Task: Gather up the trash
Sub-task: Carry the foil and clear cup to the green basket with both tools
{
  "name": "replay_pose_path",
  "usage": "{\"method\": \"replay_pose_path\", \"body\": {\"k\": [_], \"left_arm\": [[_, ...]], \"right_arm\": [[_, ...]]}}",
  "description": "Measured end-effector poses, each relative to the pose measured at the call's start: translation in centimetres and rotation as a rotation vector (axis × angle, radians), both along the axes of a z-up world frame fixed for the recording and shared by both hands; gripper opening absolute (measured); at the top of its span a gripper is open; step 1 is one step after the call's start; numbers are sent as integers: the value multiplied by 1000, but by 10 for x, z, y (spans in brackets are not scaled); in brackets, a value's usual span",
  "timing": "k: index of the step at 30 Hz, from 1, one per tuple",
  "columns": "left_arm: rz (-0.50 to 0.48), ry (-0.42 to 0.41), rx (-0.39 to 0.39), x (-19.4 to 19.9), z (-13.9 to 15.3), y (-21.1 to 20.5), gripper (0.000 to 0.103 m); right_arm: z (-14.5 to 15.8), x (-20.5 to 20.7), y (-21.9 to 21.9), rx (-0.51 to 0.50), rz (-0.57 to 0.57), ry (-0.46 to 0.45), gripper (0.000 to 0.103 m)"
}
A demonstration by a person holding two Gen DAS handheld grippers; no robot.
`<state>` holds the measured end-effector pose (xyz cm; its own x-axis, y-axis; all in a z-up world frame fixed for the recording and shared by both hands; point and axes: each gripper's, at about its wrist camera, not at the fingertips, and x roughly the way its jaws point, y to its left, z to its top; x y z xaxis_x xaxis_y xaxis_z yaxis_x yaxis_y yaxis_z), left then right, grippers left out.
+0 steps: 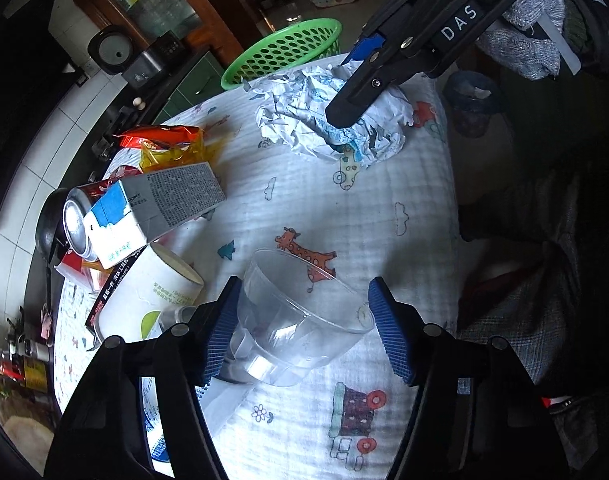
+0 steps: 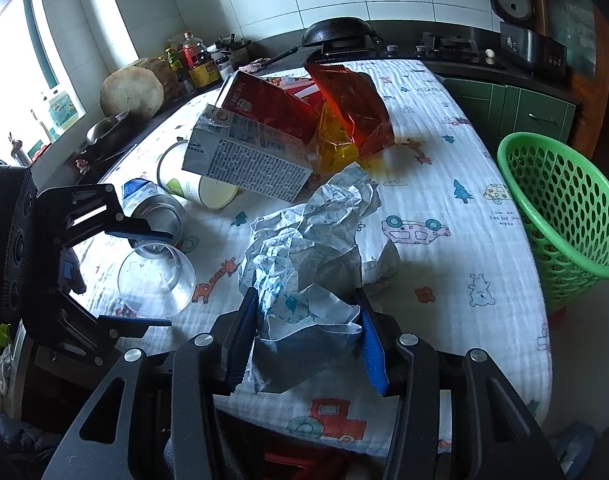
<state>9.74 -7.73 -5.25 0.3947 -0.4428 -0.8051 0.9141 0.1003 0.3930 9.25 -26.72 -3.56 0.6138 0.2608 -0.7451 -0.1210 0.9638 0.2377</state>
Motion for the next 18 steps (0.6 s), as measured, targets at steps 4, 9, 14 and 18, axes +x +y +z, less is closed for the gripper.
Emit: {"method": "replay_pose_path", "body": {"k": [4, 9, 14, 18], "left_arm": [[34, 32, -37, 3, 2, -3, 63], [113, 98, -142, 10, 17, -10, 63], [159, 130, -213, 10, 27, -26, 63], [191, 156, -256, 10, 33, -44, 63]], "right_arm": [[4, -3, -3, 10, -8, -17, 45], [12, -9, -10, 21, -27, -40, 45], [22, -10, -30, 31, -64, -64, 45], [28, -7, -58, 27, -122, -77, 45]]}}
